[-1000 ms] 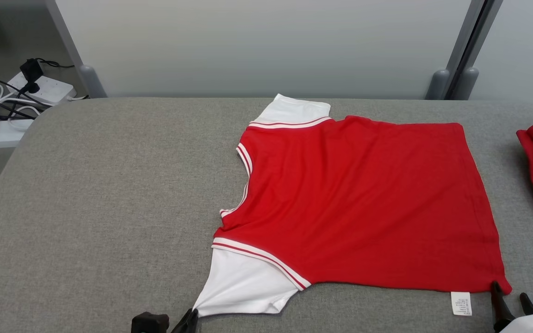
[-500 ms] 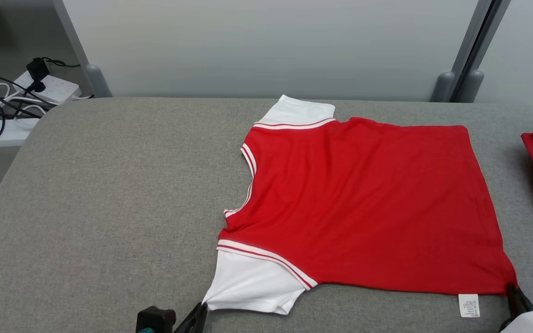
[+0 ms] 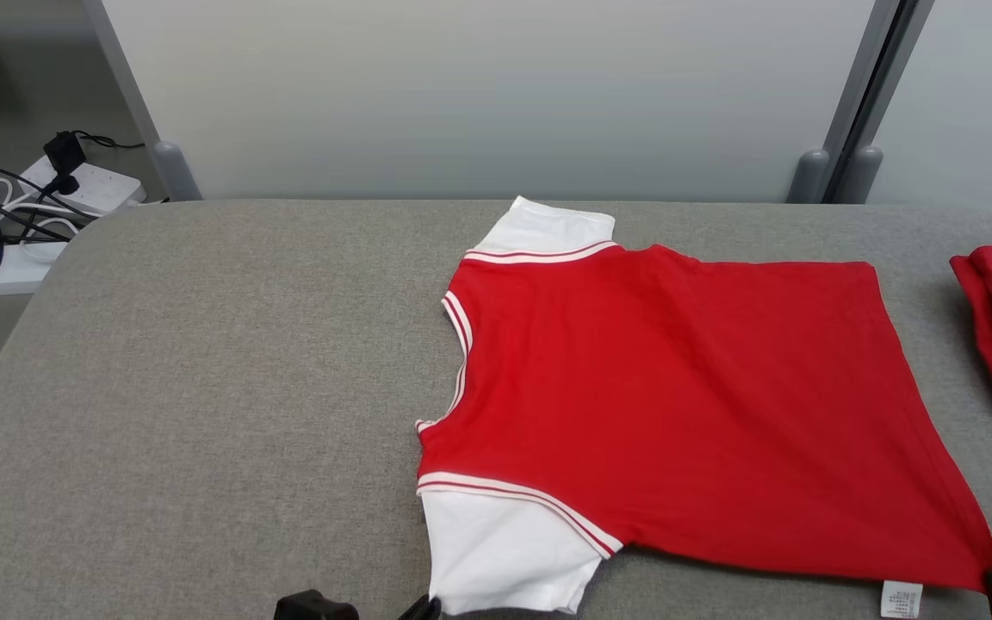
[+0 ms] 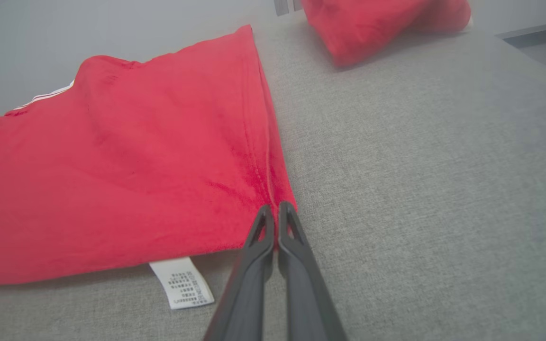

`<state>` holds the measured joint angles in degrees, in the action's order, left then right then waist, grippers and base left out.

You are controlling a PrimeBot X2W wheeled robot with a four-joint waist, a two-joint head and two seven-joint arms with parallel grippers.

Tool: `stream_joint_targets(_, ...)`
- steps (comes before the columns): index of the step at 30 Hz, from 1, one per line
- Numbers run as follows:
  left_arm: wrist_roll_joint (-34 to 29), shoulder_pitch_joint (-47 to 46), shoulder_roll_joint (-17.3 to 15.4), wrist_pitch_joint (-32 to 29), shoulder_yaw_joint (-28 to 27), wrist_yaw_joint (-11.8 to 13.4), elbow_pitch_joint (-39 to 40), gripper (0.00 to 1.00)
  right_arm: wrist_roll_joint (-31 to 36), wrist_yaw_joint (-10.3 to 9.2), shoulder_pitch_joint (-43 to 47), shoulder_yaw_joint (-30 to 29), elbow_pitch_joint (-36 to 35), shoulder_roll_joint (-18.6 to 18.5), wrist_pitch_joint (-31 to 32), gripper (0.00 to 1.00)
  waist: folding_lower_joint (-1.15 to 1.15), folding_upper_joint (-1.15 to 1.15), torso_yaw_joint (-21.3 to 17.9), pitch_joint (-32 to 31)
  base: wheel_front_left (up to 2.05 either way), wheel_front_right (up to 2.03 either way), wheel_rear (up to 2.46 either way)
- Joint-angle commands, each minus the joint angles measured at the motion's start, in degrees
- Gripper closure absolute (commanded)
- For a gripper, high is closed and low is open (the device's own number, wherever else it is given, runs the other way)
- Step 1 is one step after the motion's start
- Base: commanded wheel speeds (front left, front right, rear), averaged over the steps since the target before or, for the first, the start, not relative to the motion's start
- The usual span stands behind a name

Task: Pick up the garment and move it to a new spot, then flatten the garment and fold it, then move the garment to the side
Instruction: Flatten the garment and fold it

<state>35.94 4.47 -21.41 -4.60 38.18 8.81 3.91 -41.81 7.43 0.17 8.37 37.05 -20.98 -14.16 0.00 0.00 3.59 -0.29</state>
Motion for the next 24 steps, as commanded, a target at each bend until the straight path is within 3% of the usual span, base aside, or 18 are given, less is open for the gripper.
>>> stream_joint_targets(1,0.60,-0.56,-1.88,-1.23,-1.66,0.90,4.11,1.00,0.59,0.06,1.23,0.76,-2.06,-3.12,-0.68,1.00,0.00,0.00,0.06,0.00,0.00,0.00,0.00)
stream_joint_targets(12,1.18,5.41,-8.29,-9.48,-0.59,4.45,18.52,1.00,0.50,0.06,9.95,-2.63,-11.95,-6.53,2.30,1.00,0.00,0.00,-0.02,1.08,0.00,0.00,0.00)
stream_joint_targets(18,4.14,4.24,-6.63,-8.28,-3.15,4.62,20.51,1.00,-0.13,0.06,9.74,-6.27,-15.41,-5.04,4.79,1.00,0.00,0.00,-0.29,1.77,0.00,0.00,0.00)
stream_joint_targets(24,7.87,-1.28,-2.21,-5.53,-5.47,1.92,17.31,1.00,-2.98,0.06,4.68,-9.50,-15.50,-2.03,9.38,1.00,0.00,0.00,-0.74,2.36,0.00,0.00,0.00)
